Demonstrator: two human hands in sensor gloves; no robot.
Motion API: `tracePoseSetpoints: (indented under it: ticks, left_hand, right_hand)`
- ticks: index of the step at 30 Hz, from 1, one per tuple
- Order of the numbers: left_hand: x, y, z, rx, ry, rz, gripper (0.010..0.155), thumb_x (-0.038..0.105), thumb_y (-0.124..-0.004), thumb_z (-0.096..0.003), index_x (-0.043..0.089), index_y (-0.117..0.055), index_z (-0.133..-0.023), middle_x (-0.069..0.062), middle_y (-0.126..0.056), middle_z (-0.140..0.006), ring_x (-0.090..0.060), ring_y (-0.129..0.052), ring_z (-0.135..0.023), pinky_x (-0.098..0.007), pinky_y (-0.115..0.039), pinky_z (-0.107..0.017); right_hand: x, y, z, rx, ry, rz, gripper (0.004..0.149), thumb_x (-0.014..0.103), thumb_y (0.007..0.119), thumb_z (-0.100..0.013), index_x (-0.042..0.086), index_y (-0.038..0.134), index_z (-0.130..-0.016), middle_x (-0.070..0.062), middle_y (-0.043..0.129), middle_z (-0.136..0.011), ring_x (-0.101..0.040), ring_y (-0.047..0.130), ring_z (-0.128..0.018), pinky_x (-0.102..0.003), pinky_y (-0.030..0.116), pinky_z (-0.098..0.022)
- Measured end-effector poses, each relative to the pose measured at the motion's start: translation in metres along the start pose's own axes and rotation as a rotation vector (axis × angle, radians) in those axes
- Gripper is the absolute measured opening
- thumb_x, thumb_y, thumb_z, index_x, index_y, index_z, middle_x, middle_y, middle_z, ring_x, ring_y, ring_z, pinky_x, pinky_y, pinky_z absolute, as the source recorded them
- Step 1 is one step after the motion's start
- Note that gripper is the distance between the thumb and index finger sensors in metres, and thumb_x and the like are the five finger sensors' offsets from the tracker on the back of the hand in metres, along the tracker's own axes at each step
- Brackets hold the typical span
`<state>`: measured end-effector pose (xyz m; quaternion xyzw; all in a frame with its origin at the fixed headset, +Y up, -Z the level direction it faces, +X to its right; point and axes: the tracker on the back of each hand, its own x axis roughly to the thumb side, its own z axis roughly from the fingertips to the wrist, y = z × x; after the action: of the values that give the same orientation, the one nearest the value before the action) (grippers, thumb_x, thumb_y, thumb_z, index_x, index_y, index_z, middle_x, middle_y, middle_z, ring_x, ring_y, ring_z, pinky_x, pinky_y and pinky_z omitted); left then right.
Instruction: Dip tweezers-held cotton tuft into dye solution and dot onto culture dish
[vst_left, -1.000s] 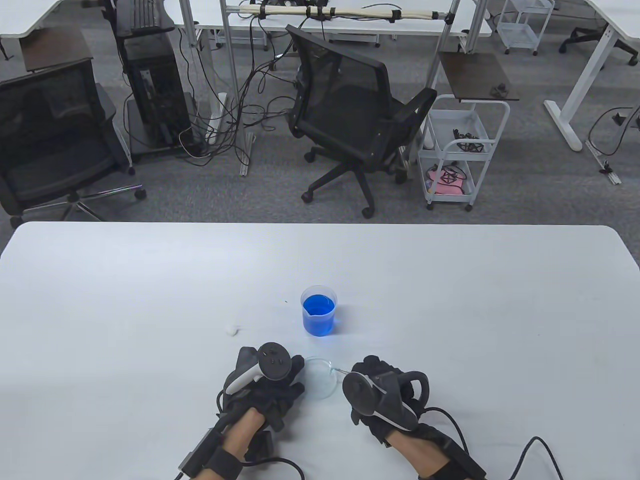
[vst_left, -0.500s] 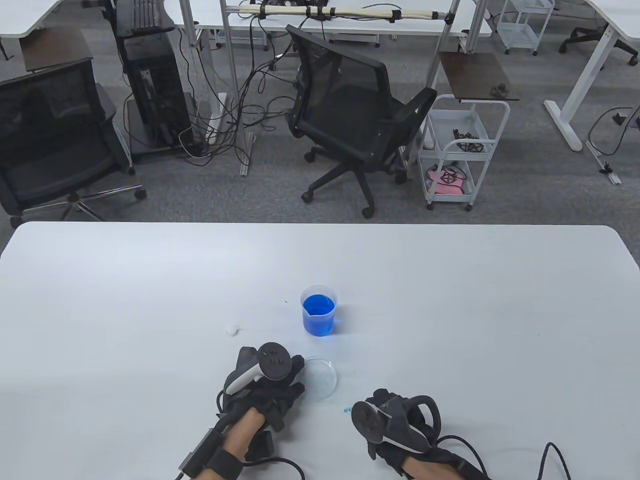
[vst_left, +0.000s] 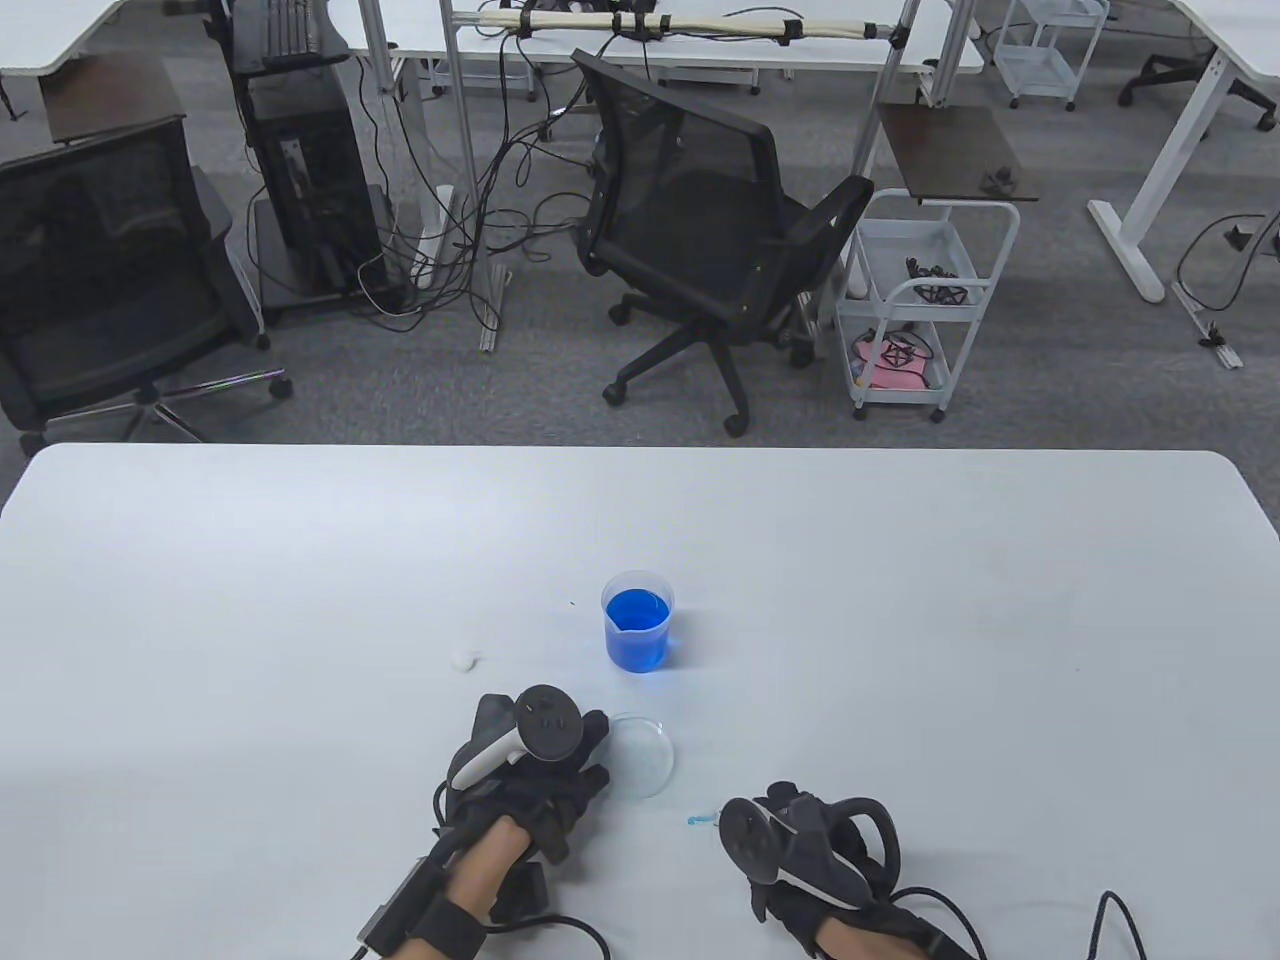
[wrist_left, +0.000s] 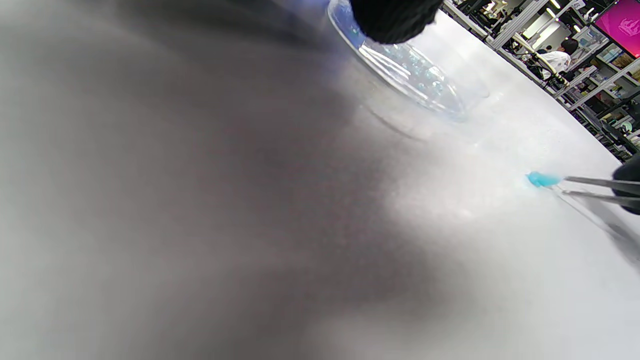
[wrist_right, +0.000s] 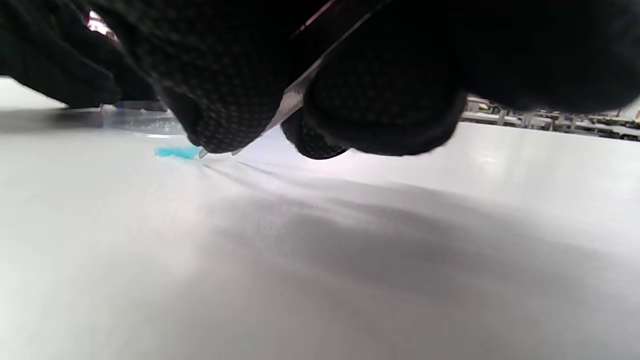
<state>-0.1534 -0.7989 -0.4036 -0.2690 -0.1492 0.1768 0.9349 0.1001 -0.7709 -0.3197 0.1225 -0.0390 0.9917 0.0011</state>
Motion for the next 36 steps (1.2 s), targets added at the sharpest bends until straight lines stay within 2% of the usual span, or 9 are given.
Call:
tracePoseSetpoints:
  ticks: [5,9,11,13,17,21,30,33,36]
  left_hand:
    - [0.000,0.000,0.000,0.001,-0.002,0.001,0.065,0.038,-0.061,-0.0640,0.025,-0.024,-0.115,-0.024,-0.007,-0.121,-0.051,-0.006,-0.105,-0.076,-0.012,-0.067]
    - [-0.001,0.001,0.000,0.002,-0.004,0.002,0.065,0.038,-0.062,-0.0639,0.024,-0.024,-0.115,-0.025,-0.007,-0.121,-0.051,-0.006,-0.105,-0.076,-0.012,-0.066]
    - [0.000,0.000,0.000,0.004,-0.005,0.001,0.065,0.038,-0.061,-0.0639,0.024,-0.024,-0.115,-0.024,-0.007,-0.121,-0.051,-0.006,-0.105,-0.076,-0.012,-0.067]
    - [0.000,0.000,0.000,0.006,-0.006,0.000,0.065,0.038,-0.061,-0.0639,0.024,-0.024,-0.115,-0.024,-0.008,-0.121,-0.051,-0.006,-0.105,-0.076,-0.012,-0.066]
    - [0.000,0.000,0.000,0.004,-0.007,0.003,0.065,0.038,-0.061,-0.0638,0.024,-0.024,-0.115,-0.025,-0.007,-0.121,-0.051,-0.006,-0.105,-0.076,-0.012,-0.066]
    - [0.000,-0.001,0.000,0.004,-0.009,0.005,0.065,0.038,-0.061,-0.0640,0.024,-0.024,-0.115,-0.025,-0.007,-0.121,-0.051,-0.005,-0.105,-0.076,-0.011,-0.066]
    - [-0.001,0.000,0.000,0.001,-0.008,0.011,0.065,0.038,-0.062,-0.0640,0.025,-0.025,-0.115,-0.024,-0.008,-0.121,-0.050,-0.006,-0.105,-0.075,-0.012,-0.067]
    - [-0.001,0.002,0.003,0.028,-0.029,0.009,0.067,0.039,-0.063,-0.0638,0.028,-0.020,-0.115,-0.025,-0.010,-0.122,-0.052,-0.010,-0.105,-0.075,-0.015,-0.067]
    - [-0.001,0.016,0.016,0.086,-0.065,0.047,0.065,0.038,-0.064,-0.0632,0.026,-0.025,-0.115,-0.025,-0.012,-0.122,-0.053,-0.013,-0.105,-0.075,-0.018,-0.067]
  right_hand:
    - [-0.019,-0.034,-0.011,-0.130,0.079,-0.136,0.049,0.031,0.091,-0.032,0.001,0.098,-0.070,-0.026,0.095,-0.073,-0.017,0.103,-0.032,-0.031,0.095,-0.018]
    - [-0.027,-0.049,-0.042,-0.154,0.163,-0.218,0.048,0.028,0.088,-0.033,0.003,0.095,-0.073,-0.028,0.091,-0.077,-0.021,0.103,-0.039,-0.036,0.095,-0.023]
    - [-0.027,-0.042,-0.061,-0.121,0.198,-0.224,0.049,0.028,0.088,-0.033,0.002,0.094,-0.074,-0.028,0.090,-0.078,-0.024,0.102,-0.042,-0.040,0.093,-0.027]
    - [-0.024,-0.022,-0.087,-0.029,0.229,-0.198,0.049,0.030,0.088,-0.033,0.004,0.094,-0.074,-0.025,0.089,-0.080,-0.026,0.101,-0.045,-0.043,0.091,-0.031]
    - [-0.015,0.012,-0.112,0.070,0.248,-0.141,0.048,0.032,0.087,-0.033,0.006,0.095,-0.073,-0.023,0.090,-0.081,-0.027,0.100,-0.048,-0.043,0.090,-0.033]
    - [-0.010,0.026,-0.114,0.103,0.229,-0.084,0.048,0.034,0.088,-0.033,0.006,0.095,-0.073,-0.022,0.091,-0.081,-0.026,0.101,-0.048,-0.043,0.090,-0.033]
    - [-0.009,0.031,-0.106,0.114,0.234,-0.066,0.051,0.036,0.086,-0.037,0.008,0.086,-0.079,-0.025,0.082,-0.087,-0.026,0.094,-0.054,-0.042,0.088,-0.036]
    - [-0.012,0.027,-0.105,0.123,0.243,-0.088,0.056,0.037,0.085,-0.037,0.007,0.082,-0.084,-0.027,0.077,-0.090,-0.028,0.094,-0.056,-0.043,0.088,-0.037]
    - [-0.021,0.010,-0.098,0.051,0.254,-0.147,0.059,0.036,0.084,-0.038,0.008,0.077,-0.089,-0.026,0.072,-0.094,-0.032,0.092,-0.062,-0.048,0.086,-0.041]
